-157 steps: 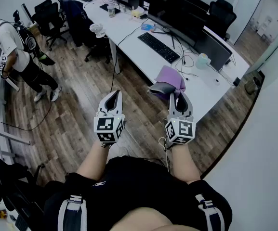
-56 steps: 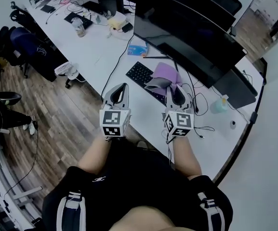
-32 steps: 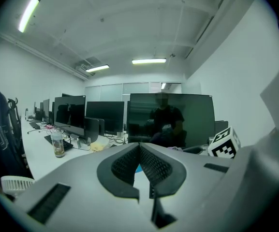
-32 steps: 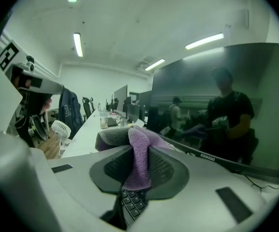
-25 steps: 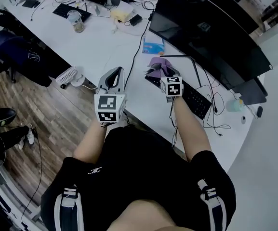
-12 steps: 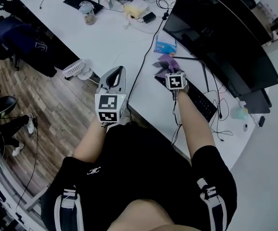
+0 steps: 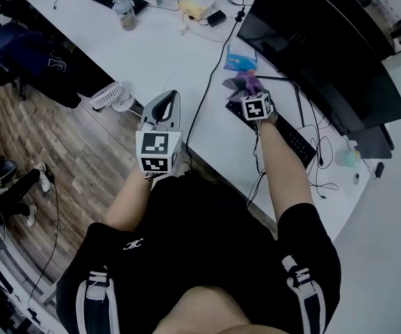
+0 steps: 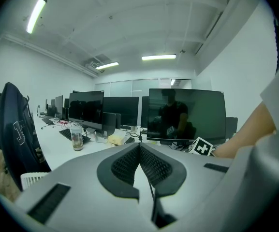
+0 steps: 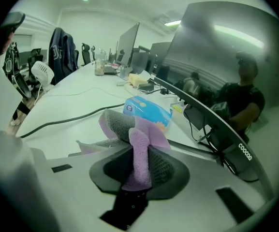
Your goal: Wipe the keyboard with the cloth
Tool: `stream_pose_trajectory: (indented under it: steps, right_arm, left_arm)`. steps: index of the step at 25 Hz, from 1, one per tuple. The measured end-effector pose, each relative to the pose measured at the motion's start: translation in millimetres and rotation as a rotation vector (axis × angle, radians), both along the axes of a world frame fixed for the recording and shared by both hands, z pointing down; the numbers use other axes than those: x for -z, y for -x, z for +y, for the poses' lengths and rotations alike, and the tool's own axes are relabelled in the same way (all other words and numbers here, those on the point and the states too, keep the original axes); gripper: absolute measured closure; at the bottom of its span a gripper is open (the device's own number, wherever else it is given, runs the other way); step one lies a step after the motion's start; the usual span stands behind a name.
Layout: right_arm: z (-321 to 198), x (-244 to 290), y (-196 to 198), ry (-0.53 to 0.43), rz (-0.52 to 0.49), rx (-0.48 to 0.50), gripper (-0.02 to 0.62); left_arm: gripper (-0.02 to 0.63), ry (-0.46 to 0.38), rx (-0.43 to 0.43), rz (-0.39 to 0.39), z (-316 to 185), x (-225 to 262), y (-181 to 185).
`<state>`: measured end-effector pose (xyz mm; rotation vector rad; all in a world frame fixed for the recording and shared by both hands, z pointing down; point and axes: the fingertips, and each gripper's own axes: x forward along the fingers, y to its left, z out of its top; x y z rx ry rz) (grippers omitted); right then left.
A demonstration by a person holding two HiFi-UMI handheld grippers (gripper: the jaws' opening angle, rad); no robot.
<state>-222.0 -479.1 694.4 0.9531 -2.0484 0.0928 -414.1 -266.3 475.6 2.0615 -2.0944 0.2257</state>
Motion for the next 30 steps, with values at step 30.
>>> stream_pose_trajectory:
  steps: [30]
  right_arm:
    - [74, -11, 2, 0.025, 0.017, -0.015, 0.505]
  left_arm:
    - [0.594, -0.022, -0.1, -0.016, 4, 9, -20]
